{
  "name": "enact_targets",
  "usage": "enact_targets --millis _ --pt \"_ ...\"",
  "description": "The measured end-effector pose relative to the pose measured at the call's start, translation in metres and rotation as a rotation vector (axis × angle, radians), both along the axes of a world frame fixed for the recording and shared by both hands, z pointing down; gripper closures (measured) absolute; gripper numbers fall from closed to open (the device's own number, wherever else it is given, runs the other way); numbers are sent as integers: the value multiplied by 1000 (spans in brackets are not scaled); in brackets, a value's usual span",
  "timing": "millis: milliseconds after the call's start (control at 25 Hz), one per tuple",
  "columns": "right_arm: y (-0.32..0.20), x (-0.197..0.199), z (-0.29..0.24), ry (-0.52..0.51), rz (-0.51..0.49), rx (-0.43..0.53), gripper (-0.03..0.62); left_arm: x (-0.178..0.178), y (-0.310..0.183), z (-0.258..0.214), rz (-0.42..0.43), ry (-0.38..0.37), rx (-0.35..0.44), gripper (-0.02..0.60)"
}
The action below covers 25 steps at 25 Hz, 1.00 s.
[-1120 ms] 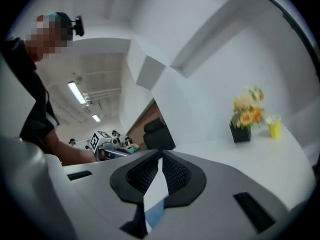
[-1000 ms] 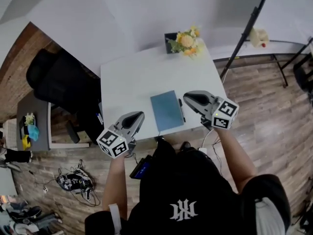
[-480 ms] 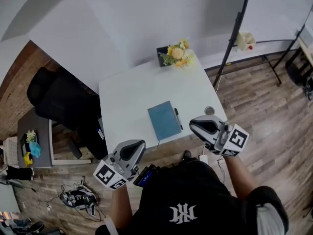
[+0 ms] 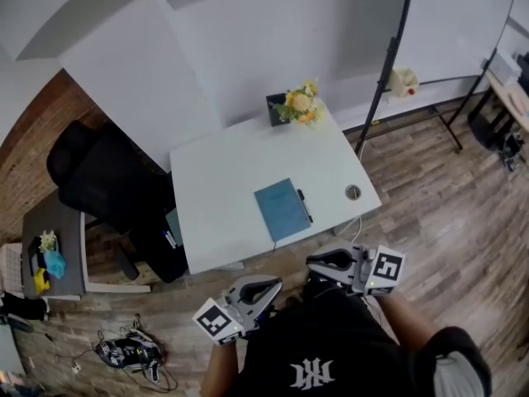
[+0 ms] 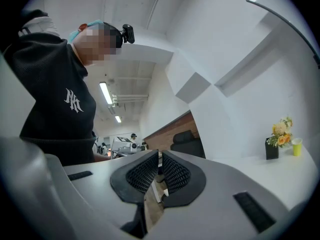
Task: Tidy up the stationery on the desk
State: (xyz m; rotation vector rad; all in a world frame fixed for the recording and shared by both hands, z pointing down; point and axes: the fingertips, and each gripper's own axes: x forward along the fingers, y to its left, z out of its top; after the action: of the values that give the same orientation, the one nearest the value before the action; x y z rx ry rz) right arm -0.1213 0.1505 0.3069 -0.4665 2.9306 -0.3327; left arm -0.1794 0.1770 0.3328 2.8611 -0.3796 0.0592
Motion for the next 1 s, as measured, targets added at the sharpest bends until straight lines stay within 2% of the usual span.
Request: enact_targets --millis 320,480,760,1000 --pt "50 -30 24 32 17 -19 549 -19 50 27 59 7 -40 578" --pt "69 -39 30 57 -12 -35 549 -17 71 27 99 10 -50 578" --pt "61 -47 30 116 -26 -7 549 -9 64 18 96 29 -23 578" --pt "57 -45 32 128 -20 -10 549 -12 59 17 88 2 -23 578"
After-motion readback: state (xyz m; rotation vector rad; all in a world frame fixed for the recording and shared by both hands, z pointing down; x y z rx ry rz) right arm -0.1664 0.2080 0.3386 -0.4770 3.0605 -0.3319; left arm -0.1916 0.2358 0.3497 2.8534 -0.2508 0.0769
